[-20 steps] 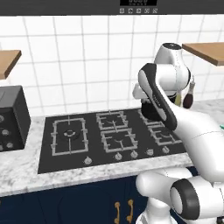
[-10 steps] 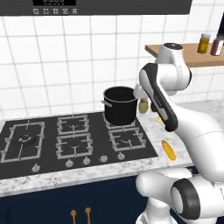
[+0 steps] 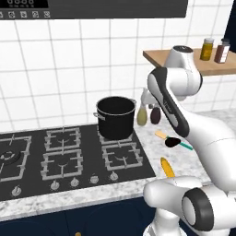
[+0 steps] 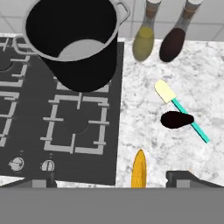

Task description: Put the corn and avocado in the pot. Retrieve the spatula and lightly stir the vegetables in the pot.

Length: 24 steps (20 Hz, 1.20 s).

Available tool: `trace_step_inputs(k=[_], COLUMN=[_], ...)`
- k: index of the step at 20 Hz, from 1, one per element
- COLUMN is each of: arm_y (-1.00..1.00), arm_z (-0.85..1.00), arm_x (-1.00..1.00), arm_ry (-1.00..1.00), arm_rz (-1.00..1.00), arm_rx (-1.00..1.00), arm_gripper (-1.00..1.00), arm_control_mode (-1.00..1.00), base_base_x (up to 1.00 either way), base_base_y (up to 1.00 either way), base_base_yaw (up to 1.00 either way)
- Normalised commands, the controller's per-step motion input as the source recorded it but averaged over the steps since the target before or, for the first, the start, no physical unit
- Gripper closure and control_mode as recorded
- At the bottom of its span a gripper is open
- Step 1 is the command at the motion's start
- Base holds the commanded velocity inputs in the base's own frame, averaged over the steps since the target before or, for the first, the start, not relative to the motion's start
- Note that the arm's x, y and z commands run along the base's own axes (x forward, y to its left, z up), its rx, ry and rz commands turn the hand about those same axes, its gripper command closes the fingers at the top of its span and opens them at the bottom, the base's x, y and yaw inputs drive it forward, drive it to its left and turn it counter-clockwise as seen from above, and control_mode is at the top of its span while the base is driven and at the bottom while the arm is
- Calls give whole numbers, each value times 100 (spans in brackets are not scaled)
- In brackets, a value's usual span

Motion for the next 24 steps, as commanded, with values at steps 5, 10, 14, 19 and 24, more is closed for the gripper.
trace_step_inputs(k=[5, 10, 14, 19, 24], arm_y=[-12, -39, -21, -1, -1], arm_z=[-6, -77, -79, -65, -81], arm_x=[1, 1, -34, -69, -8], arm_ry=[0, 5, 2, 1, 5], arm_rz=[-3, -1, -2, -4, -6], arm_rx=[0, -5, -4, -3, -2], arm_gripper=[-100, -100, -100, -100, -100], arm_control_mode=[-100, -100, -100, -100, -100], base_base_x=[9, 0, 0, 0, 0], base_base_y=[-1, 0, 0, 0, 0], base_base_yaw=[-1, 0, 0, 0, 0])
